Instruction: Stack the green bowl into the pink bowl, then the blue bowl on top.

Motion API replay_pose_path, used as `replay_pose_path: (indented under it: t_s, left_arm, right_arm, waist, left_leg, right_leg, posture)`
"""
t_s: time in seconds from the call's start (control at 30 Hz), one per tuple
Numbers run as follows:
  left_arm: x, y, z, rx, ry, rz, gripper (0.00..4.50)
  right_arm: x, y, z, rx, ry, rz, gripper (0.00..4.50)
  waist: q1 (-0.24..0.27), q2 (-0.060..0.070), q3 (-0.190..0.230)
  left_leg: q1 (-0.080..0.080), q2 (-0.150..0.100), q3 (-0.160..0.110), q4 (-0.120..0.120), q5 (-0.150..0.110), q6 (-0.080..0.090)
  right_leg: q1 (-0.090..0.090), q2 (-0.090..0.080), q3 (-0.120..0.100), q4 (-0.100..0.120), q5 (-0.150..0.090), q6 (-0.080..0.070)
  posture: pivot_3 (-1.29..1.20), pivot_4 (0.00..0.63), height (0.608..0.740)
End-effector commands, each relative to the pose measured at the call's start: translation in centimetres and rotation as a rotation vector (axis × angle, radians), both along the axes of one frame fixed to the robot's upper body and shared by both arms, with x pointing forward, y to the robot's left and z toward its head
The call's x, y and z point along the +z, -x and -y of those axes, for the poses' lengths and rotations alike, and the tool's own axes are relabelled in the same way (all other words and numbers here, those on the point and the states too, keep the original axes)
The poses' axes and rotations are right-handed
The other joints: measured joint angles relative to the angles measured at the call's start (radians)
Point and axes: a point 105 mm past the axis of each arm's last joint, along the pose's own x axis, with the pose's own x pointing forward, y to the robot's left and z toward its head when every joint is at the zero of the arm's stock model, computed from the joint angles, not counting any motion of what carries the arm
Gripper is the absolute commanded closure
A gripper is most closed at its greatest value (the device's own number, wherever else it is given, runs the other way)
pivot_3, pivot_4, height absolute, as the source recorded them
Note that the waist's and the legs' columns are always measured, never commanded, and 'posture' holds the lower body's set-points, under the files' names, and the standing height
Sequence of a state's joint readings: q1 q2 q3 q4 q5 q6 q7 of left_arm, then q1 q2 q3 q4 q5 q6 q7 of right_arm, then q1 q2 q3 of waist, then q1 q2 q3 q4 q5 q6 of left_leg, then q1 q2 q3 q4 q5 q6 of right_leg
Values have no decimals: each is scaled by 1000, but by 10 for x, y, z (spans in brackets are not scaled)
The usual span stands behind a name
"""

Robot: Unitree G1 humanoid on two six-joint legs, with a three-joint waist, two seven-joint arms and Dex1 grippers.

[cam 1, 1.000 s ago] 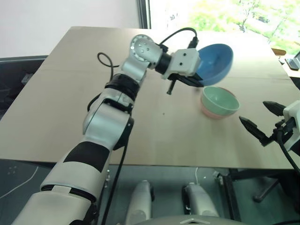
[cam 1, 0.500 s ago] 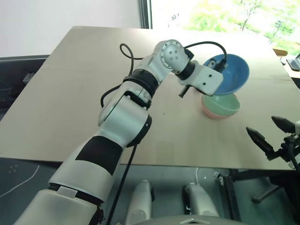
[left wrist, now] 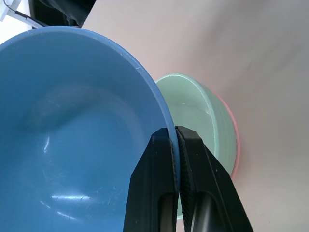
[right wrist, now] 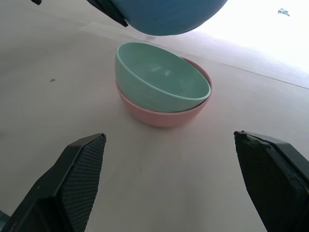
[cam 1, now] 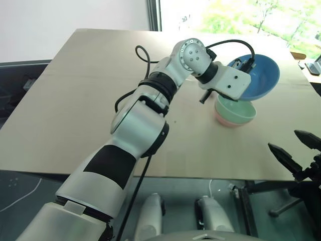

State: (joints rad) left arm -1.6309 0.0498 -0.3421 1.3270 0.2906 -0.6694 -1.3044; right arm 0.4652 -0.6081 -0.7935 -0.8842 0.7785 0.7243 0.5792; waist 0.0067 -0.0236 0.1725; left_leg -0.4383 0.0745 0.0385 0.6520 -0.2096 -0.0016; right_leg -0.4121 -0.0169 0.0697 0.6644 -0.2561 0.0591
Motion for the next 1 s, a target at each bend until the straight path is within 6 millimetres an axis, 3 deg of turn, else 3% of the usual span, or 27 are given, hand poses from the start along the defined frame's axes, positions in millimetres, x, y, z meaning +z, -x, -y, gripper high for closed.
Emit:
replay_pose_path:
  t_s: [0.03,0.33,0.8,0.83,0.93,1.0]
  left_arm:
    - [18,4,8,-17,46,27,4478]
    - [15,4,5,-15,41,7,4478]
    - [8,4,4,-9,19,-25,4478]
    - [8,4,4,-10,20,-25,3784]
    - [8,5,5,-18,24,-35,2780]
    - [11,6,6,-20,50,-36,2373]
  right_arm:
    - [10,-1,-2,13,19,60,0]
    - [36,-13,-5,37,33,219,0]
    - [34,-13,-6,38,54,227,0]
    - [34,-13,-6,38,53,227,0]
    - [32,-12,-6,36,52,222,0]
    - [31,-12,-6,37,53,215,0]
  waist:
    - [0,0,0]
    - [-1,0,0]
    - [2,0,0]
    - [2,0,0]
    - [2,0,0]
    - [2,0,0]
  left_leg:
    - [0,0,0,0,0,0]
    - [0,0,0,0,0,0]
    - [0,0,0,0,0,0]
    - [0,0,0,0,0,0]
    - [0,0,0,0,0,0]
    - [0,0,0,0,0,0]
  right_leg:
    - [0,0,0,0,0,0]
    - [0,0,0,0,0,0]
    - [0,0,0,0,0,0]
    - [0,0,0,0,0,0]
    - [0,0,0,0,0,0]
    - [0,0,0,0,0,0]
  posture:
    - [0,150,740]
    - [0,150,740]
    - [0,150,740]
    - [0,150,740]
    - [0,150,740]
    - [0,150,740]
